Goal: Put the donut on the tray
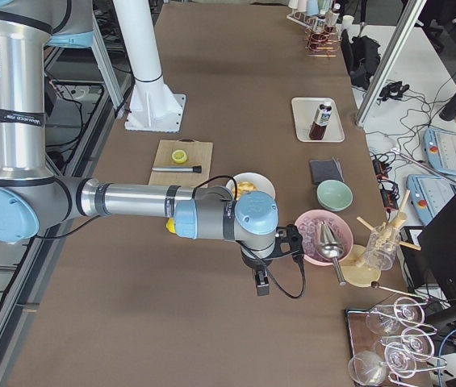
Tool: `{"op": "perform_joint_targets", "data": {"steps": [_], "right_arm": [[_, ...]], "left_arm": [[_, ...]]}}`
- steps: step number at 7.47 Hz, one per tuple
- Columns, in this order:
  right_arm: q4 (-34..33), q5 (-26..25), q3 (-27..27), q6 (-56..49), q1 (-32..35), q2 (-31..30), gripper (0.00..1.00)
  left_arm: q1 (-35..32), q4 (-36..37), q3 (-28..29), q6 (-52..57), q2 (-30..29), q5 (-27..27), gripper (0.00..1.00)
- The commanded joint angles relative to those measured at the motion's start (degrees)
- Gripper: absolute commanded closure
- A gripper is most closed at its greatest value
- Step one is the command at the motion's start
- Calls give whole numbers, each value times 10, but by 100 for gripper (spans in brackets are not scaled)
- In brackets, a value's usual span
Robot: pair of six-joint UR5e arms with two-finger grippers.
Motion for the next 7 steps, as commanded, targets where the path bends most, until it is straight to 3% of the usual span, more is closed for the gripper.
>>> {"op": "perform_joint_targets", "data": {"steps": [1, 7], "right_arm": [[-3, 1, 18, 3, -1, -4, 0], [3, 7, 20, 9, -2, -16, 0]], "left_arm": [[-2, -17, -1, -2, 14, 0, 3], [-2, -26, -4, -3, 16, -1, 3]]}}
